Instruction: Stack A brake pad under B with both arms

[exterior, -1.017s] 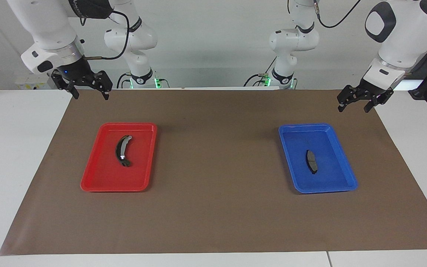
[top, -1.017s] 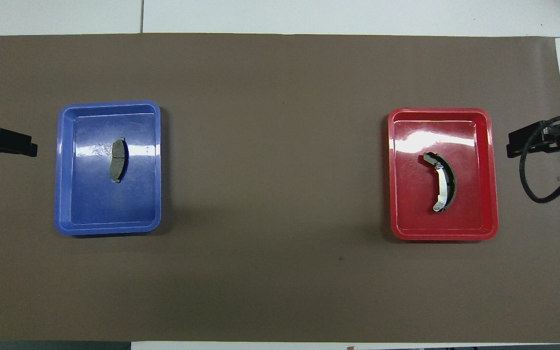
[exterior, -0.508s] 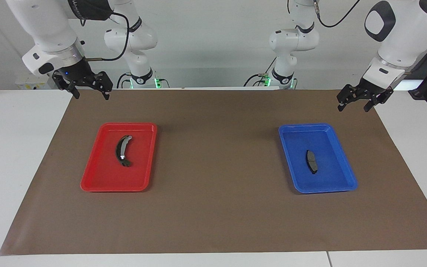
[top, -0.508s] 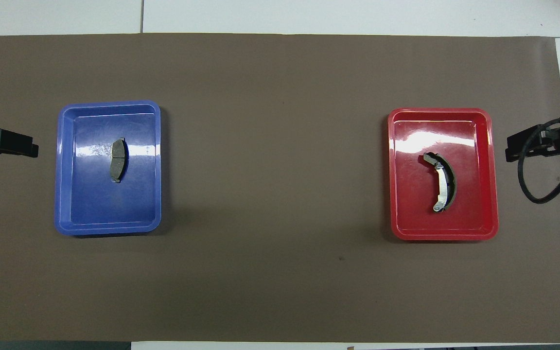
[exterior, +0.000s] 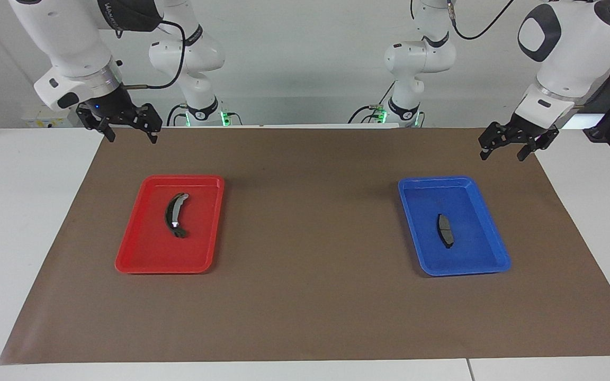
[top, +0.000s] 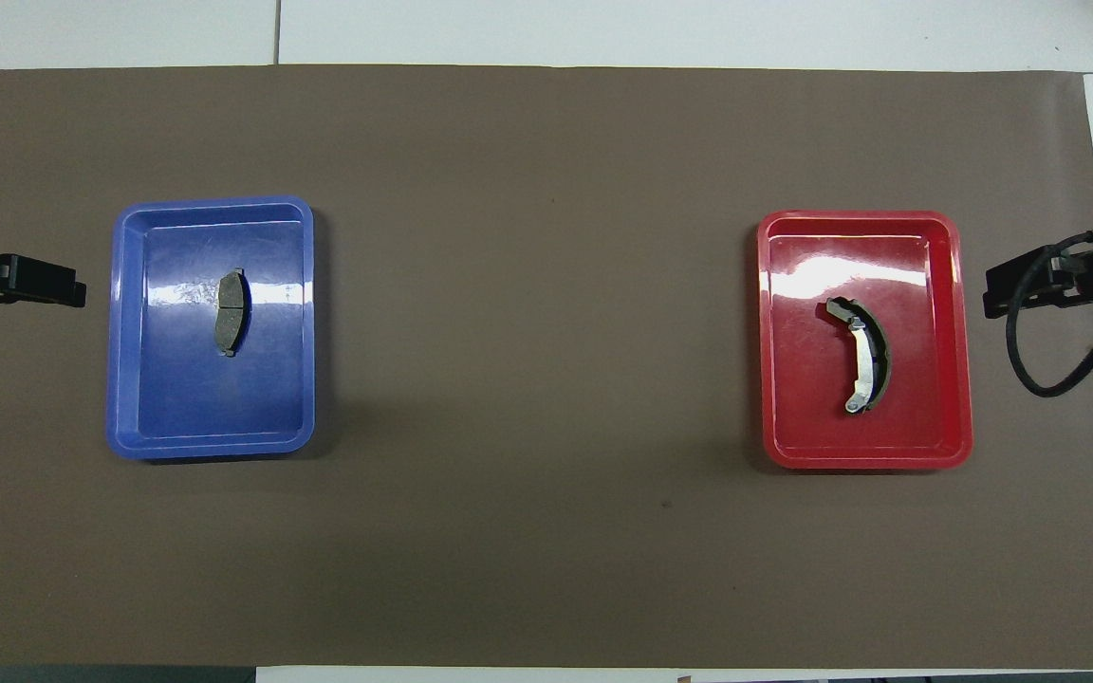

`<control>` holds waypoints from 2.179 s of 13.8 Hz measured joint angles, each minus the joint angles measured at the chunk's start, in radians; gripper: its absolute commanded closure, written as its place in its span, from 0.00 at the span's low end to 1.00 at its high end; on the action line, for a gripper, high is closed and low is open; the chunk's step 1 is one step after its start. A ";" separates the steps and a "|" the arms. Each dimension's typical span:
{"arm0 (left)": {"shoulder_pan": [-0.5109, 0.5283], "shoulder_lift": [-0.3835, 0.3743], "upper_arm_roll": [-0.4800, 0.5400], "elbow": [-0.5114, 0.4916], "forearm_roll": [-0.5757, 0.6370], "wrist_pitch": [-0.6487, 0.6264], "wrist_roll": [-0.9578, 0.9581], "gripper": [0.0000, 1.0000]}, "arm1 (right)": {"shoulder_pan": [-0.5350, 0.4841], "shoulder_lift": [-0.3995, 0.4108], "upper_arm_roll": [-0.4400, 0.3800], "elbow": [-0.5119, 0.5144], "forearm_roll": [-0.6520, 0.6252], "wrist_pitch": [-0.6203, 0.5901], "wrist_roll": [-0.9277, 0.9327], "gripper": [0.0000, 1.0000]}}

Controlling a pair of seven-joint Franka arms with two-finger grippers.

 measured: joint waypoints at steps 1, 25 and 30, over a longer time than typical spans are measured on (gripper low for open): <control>-0.001 -0.010 0.000 -0.045 0.000 0.050 0.000 0.01 | 0.000 0.000 0.000 -0.001 0.000 0.000 0.000 0.00; -0.084 0.246 0.004 -0.431 0.000 0.718 -0.005 0.47 | -0.027 0.007 -0.005 -0.626 0.000 0.768 -0.088 0.00; -0.084 0.245 0.004 -0.436 0.000 0.756 -0.006 0.95 | -0.027 0.026 -0.005 -0.713 0.000 0.898 -0.088 0.00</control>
